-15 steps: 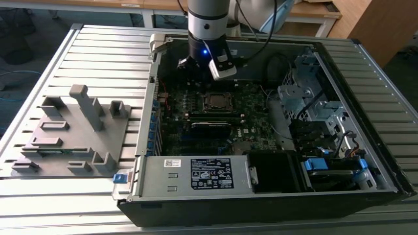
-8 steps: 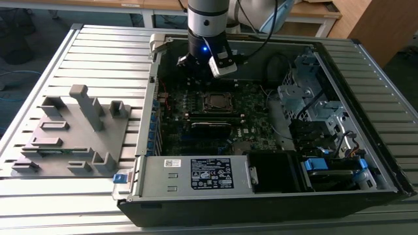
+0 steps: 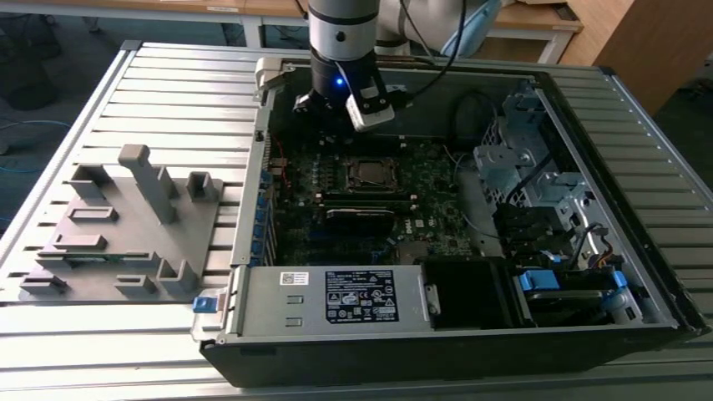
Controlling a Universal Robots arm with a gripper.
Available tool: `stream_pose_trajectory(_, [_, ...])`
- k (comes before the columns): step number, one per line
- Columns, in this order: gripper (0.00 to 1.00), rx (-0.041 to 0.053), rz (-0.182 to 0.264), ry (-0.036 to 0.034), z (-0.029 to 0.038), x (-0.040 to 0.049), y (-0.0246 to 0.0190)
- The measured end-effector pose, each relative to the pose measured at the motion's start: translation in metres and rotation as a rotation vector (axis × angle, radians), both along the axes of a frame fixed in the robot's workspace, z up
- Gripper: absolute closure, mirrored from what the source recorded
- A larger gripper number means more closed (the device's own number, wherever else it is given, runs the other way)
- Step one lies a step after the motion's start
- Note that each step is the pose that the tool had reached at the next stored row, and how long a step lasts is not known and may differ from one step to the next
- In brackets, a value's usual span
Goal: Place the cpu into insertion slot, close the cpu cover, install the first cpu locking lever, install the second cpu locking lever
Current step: 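Install the first cpu locking lever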
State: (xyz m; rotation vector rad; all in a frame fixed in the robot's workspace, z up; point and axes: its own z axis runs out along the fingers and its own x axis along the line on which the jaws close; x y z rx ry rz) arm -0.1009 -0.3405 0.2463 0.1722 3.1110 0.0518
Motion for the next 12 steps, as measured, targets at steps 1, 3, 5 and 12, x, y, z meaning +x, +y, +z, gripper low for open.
stream_pose_trajectory(1, [0.9, -0.0001, 0.0, -0.0008, 0.0018, 0.0, 0.0])
stream_pose_trajectory(3, [0.9, -0.0001, 0.0, -0.002, 0.0053, -0.0001, 0.0])
stream_pose_trajectory(5, [0.9, -0.0001, 0.0, -0.0032, 0.0082, -0.0001, 0.0])
stream_pose_trajectory(12, [0.9, 0.0, 0.0, -0.0077, 0.0078, -0.0113, 0.0])
